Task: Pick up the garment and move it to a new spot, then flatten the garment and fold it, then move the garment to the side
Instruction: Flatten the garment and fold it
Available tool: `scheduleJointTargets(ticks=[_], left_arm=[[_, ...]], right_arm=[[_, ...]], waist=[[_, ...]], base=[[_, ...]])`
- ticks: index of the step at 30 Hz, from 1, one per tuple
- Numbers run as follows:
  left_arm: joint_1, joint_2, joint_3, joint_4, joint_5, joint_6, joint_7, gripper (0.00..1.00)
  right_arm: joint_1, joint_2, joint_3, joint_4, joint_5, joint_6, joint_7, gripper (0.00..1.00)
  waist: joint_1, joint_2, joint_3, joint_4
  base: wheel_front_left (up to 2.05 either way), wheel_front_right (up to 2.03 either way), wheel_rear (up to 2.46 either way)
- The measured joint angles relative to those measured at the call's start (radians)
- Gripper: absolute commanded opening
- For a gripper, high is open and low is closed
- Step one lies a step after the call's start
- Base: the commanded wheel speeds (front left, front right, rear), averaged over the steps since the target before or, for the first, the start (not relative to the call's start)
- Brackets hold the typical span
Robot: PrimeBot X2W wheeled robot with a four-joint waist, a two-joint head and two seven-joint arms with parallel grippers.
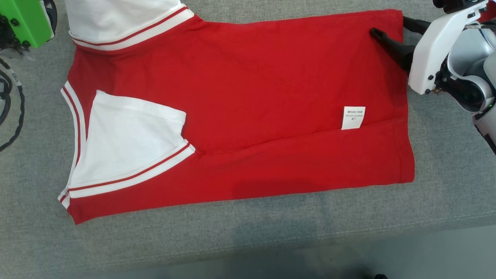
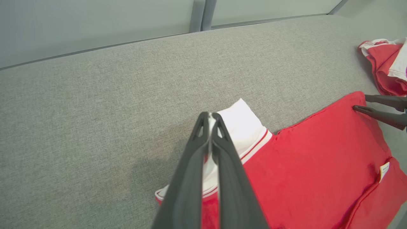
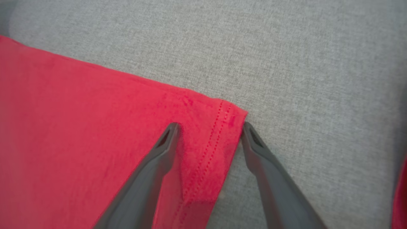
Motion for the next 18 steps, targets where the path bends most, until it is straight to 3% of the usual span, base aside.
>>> scheduleJointTargets(ticks=[2, 4, 10, 12, 18], left_arm=[[0.000, 0.004, -0.003, -0.001, 0.000, 0.000, 0.000, 0.00], [0.000, 0.009, -0.005, -0.003, 0.000, 0.000, 0.000, 0.00], [0.000, 0.015, -0.013, -0.004, -0.006, 0.000, 0.000, 0.00], [0.000, 0.016, -0.016, -0.005, -0.006, 0.000, 0.000, 0.00], [0.000, 0.024, -0.022, -0.007, -0.009, 0.000, 0.000, 0.00]], right_arm=[[-0.002, 0.001, -0.002, 0.007, 0.000, 0.000, -0.002, 0.81], [-0.006, 0.002, -0.005, 0.016, 0.000, -0.001, -0.003, 0.53], [-0.018, 0.007, -0.007, 0.039, 0.000, -0.001, -0.012, 0.24], [-0.019, 0.010, -0.007, 0.045, 0.000, -0.001, -0.019, 0.00], [-0.020, 0.015, -0.005, 0.052, -0.009, 0.000, -0.038, 0.00]], waist=[[0.0000, -0.0001, 0.001, 0.002], [-0.0001, 0.0000, 0.001, 0.003], [-0.0001, 0.0000, 0.003, 0.005], [0.0000, 0.0000, 0.003, 0.006], [0.0000, 0.0000, 0.000, 0.005]], base=[[0.00, 0.00, 0.00], [0.00, 0.00, 0.00], [0.00, 0.00, 0.00], [0.00, 0.00, 0.00], [0.00, 0.00, 0.00]])
